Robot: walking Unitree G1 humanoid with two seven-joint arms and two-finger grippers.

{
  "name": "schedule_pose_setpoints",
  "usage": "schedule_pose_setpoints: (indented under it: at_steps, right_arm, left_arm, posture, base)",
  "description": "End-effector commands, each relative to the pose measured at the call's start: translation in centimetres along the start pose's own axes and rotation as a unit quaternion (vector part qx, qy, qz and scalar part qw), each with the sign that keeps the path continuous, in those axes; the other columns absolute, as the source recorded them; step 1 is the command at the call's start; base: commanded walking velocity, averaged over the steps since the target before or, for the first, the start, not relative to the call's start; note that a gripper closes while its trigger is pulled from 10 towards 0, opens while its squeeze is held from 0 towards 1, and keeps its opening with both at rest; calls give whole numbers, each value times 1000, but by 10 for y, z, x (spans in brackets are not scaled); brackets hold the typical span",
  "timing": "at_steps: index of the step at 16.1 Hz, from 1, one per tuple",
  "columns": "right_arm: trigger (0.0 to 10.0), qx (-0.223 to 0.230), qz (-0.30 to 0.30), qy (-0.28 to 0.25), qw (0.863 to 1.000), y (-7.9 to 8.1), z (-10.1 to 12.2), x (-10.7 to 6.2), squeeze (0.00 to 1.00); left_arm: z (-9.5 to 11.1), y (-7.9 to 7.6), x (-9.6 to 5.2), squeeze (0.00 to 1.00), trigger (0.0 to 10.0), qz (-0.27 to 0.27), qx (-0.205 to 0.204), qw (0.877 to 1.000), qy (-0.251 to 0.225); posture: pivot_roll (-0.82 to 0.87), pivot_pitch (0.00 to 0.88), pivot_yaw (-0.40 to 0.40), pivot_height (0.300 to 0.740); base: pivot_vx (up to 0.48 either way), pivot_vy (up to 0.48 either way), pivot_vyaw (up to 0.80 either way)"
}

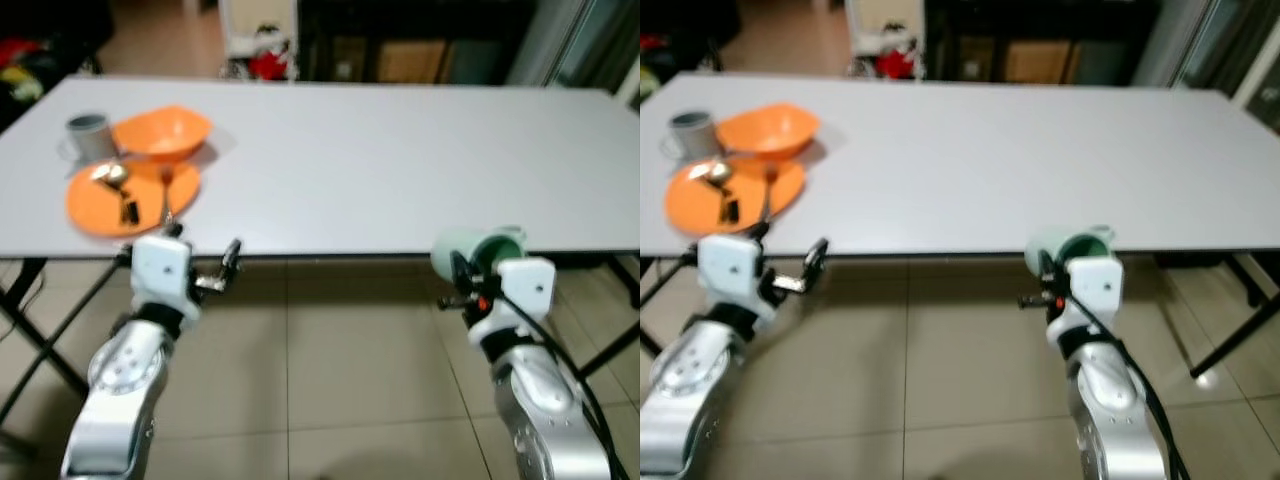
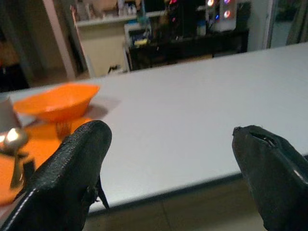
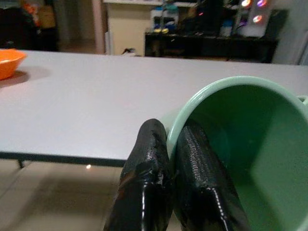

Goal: Setting the table

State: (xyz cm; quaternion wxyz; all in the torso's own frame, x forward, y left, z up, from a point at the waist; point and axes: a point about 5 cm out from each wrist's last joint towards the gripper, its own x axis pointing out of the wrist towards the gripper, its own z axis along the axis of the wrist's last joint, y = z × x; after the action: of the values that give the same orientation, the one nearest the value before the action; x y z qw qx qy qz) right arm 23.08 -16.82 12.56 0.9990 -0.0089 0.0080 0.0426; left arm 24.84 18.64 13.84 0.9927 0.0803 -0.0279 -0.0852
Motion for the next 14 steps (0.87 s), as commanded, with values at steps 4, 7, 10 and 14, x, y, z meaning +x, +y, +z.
schedule_pose_setpoints:
  at_steps: [4, 7, 10, 14]
  right_arm:
    - [10000, -3, -18, -2, 1000, -12, -6, -4, 0]
    - [10000, -11, -11, 3, 1000, -12, -7, -3, 0]
    - [10000, -7, -4, 5, 1000, -11, -8, -3, 0]
    - [10000, -2, 3, 6, 1000, -10, -8, -1, 0]
  left_arm:
    - [1, -9, -1, 0, 10000, -24, -1, 1000, -8]
    - [1, -10, 0, 0, 10000, -28, 1, 1000, -11]
    - [0, -10, 0, 0, 10000, -29, 2, 1000, -9]
    - [0, -10, 1, 0, 10000, -31, 1, 999, -8]
  posture:
    - [64, 0, 0, 740]
    - [63, 0, 1, 740]
    - [63, 0, 1, 740]
    - [67, 0, 0, 740]
  base:
    - [293, 0, 0]
    - [296, 0, 0]
    - [294, 0, 0]
    - [295, 0, -200]
